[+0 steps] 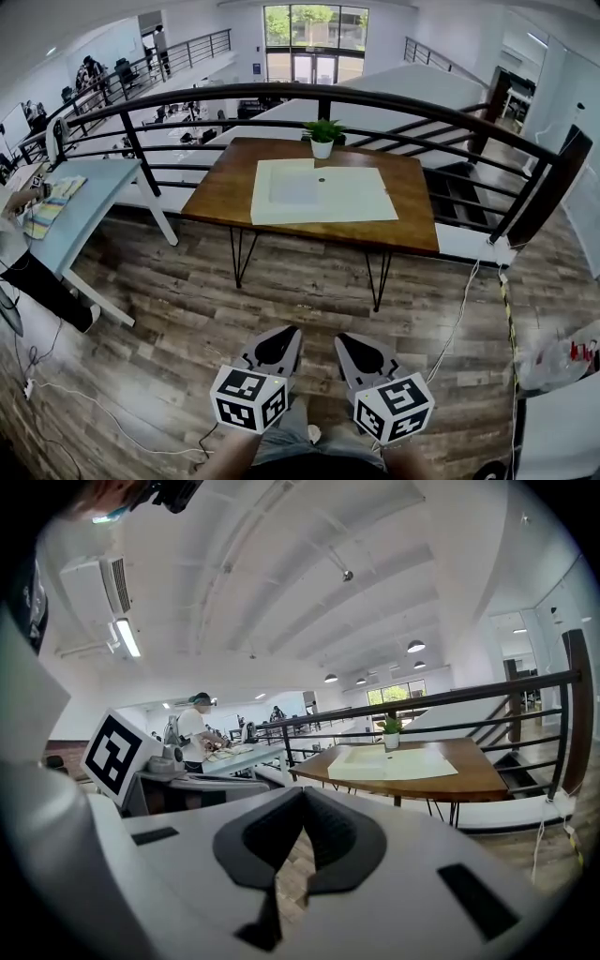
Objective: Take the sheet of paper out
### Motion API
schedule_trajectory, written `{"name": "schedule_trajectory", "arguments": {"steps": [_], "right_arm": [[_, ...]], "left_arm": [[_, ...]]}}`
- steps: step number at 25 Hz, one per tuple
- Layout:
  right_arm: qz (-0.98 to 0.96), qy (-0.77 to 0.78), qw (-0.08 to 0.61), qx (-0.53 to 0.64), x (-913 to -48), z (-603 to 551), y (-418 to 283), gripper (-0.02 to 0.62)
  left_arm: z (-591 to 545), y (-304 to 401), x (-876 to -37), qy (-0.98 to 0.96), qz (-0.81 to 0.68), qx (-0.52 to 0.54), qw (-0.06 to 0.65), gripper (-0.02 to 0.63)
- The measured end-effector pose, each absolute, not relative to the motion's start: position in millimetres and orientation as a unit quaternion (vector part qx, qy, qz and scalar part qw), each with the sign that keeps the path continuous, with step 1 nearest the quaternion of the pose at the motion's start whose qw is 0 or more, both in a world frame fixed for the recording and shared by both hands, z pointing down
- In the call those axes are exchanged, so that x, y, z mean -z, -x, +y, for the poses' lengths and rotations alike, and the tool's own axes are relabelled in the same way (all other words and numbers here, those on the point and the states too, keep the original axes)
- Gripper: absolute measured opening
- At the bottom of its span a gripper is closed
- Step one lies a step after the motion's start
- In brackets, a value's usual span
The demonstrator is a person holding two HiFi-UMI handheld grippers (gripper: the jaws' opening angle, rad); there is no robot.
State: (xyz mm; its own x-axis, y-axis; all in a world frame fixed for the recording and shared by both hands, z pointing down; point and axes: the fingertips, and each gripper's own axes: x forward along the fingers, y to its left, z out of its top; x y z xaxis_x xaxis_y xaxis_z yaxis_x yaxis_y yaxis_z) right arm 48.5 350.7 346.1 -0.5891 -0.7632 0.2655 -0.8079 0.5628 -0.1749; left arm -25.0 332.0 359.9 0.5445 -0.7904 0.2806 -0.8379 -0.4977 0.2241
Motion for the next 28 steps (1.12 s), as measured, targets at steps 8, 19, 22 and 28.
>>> {"name": "schedule_trajectory", "arguments": {"steps": [8,19,22,28], "right_arm": [[-0.876,-0.452,0.083,-0.150,-359.4,304.8,-48.3,0.026],[-0.869,-0.466,0.082,-0.145,-351.9,161.4,-20.2,0.026],[-0.865,-0.474,0.081,-0.147,-350.0,120.3,-11.8,0.026],[-0.857,-0.488,0.080,-0.143,-344.7,55.6,1.7,0.026]], "left_arm": [[285.6,27.1,-375.2,-0.862,-0.467,-0.074,0.181,0.026],[142.4,55.7,-365.5,-0.870,-0.455,-0.069,0.179,0.026],[101.7,66.1,-359.5,-0.873,-0.450,-0.068,0.176,0.026],[39.9,81.1,-358.7,-0.879,-0.437,-0.071,0.178,0.027]]}}
